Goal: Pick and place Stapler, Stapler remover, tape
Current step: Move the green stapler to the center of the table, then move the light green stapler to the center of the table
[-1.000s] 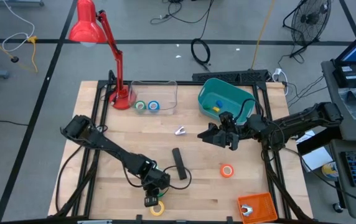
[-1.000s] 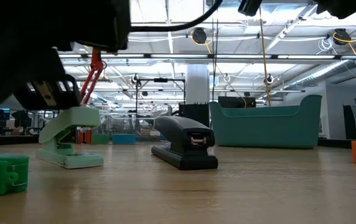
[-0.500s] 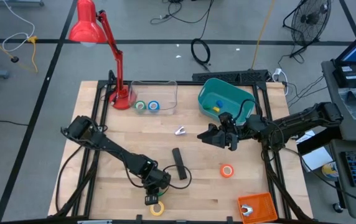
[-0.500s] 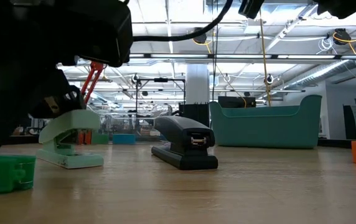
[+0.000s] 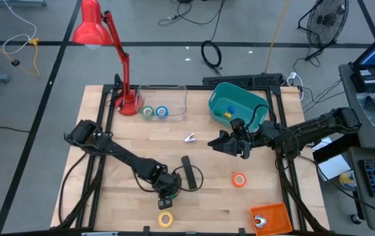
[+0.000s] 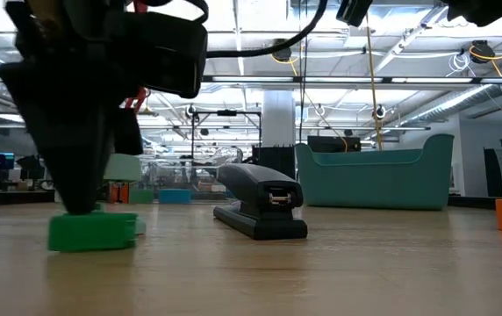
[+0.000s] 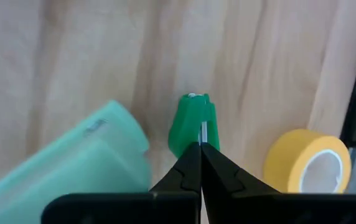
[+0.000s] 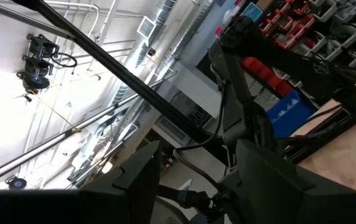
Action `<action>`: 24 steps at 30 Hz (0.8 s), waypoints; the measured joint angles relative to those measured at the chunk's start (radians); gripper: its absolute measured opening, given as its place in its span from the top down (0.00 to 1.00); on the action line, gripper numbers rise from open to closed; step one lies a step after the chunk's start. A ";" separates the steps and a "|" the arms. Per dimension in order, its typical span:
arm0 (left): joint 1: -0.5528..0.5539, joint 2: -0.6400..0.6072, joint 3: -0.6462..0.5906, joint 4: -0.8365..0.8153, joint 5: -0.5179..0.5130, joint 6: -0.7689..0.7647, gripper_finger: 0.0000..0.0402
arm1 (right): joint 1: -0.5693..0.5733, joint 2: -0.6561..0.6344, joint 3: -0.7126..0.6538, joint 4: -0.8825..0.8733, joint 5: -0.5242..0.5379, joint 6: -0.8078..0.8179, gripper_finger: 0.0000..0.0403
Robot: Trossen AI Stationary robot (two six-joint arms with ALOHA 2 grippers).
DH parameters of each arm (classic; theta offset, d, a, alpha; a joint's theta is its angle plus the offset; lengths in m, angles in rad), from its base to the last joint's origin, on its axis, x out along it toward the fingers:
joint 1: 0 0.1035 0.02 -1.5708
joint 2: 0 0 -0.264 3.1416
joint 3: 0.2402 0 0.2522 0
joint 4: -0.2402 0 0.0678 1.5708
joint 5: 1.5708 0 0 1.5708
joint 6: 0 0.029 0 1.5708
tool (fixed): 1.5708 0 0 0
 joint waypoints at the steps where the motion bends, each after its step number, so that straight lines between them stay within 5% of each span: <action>1: 0.005 -0.006 -0.002 0.001 -0.005 0.006 1.00 | 0.000 0.000 0.000 0.000 0.000 0.000 0.50; 13: 0.027 -0.172 -0.005 0.001 -0.072 0.045 0.98 | 0.000 0.000 0.000 0.000 0.000 0.006 0.50; 24: -0.010 -0.067 -0.018 -0.095 -0.074 -0.002 0.99 | 0.000 0.000 0.000 0.000 0.000 0.000 0.50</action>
